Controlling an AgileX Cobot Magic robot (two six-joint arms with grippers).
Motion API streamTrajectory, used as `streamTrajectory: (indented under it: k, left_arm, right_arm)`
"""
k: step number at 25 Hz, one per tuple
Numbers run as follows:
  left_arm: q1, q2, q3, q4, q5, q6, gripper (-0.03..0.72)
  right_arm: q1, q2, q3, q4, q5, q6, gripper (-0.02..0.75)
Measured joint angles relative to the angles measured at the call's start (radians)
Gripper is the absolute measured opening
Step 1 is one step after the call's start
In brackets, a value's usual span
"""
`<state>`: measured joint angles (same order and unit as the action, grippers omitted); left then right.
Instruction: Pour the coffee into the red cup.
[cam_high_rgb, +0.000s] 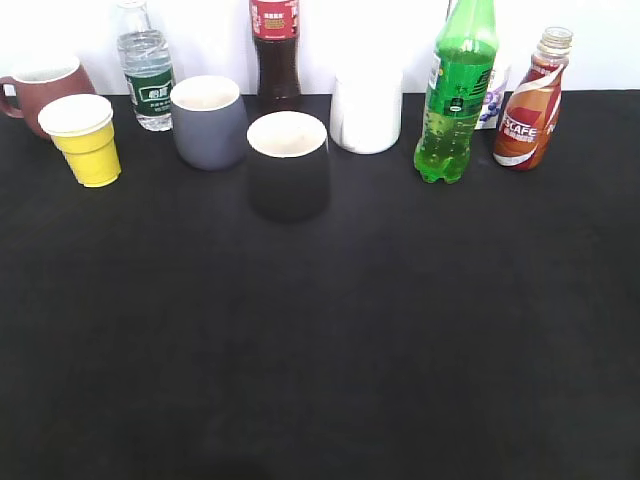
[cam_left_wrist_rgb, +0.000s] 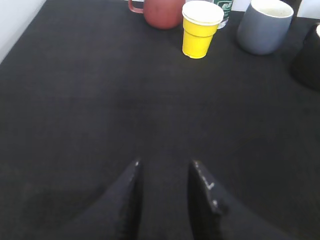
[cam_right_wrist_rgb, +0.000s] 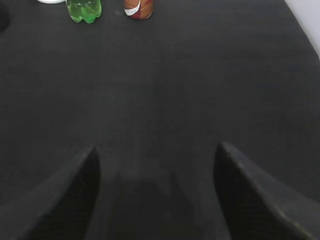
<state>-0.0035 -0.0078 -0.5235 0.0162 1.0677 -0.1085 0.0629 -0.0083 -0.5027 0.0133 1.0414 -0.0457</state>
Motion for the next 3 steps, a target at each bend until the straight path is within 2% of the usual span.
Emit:
streamTrajectory:
  k: [3]
  left_arm:
    - [0.0,0.0,0.0,0.0,0.0,0.0,0.239]
  right_arm:
    - [0.0,0.0,0.0,0.0,0.0,0.0,0.556]
